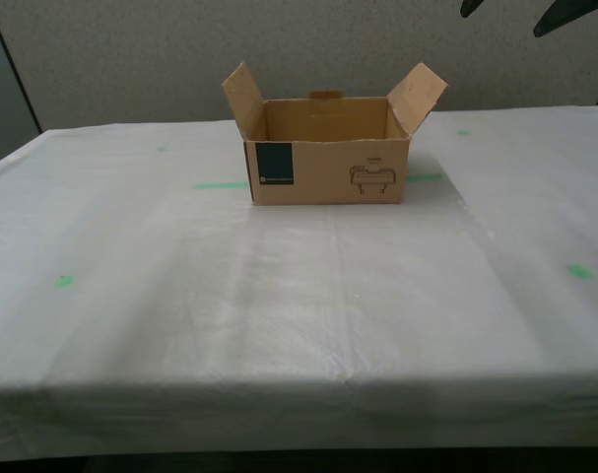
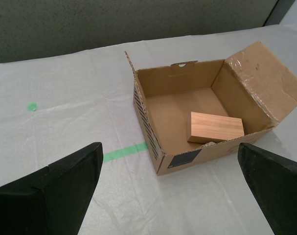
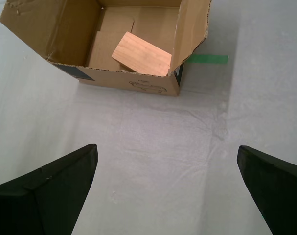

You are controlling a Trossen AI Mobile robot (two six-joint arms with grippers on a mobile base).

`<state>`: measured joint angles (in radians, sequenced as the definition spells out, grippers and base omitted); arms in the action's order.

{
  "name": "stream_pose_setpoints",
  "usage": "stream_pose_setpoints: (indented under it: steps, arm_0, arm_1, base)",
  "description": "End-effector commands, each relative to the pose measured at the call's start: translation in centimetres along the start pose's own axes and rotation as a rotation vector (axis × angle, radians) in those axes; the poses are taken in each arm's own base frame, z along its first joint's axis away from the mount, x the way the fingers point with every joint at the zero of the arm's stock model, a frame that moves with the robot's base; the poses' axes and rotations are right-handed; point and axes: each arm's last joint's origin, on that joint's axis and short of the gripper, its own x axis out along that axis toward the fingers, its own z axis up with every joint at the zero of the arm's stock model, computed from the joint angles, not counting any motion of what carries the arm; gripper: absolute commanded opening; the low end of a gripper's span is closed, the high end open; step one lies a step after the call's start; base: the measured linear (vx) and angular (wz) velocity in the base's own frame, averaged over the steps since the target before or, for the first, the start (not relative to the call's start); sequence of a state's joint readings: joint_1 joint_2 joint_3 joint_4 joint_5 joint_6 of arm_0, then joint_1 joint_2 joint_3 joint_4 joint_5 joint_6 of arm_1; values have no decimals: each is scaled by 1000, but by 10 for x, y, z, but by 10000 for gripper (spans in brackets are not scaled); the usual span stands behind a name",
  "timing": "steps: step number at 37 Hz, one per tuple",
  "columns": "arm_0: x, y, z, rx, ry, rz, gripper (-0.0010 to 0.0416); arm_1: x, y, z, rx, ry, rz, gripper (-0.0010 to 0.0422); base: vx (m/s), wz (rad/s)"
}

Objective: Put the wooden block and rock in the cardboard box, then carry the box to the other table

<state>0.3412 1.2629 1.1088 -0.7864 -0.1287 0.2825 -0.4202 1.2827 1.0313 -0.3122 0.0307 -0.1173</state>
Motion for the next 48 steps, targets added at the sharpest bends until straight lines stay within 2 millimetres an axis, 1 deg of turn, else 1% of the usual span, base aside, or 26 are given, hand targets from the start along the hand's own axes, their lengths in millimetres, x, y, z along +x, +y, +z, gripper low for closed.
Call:
stream_pose_setpoints:
  steps: [1, 48]
  arm_0:
    - [0, 0, 0, 0, -3, -3, 398]
    - [0, 0, 0, 1, -3, -3, 398]
  arm_1:
    - [0, 0, 0, 1, -3, 1, 378]
    - [0, 0, 0, 1, -3, 1, 378]
  base:
    - [0, 0]
    - [0, 0]
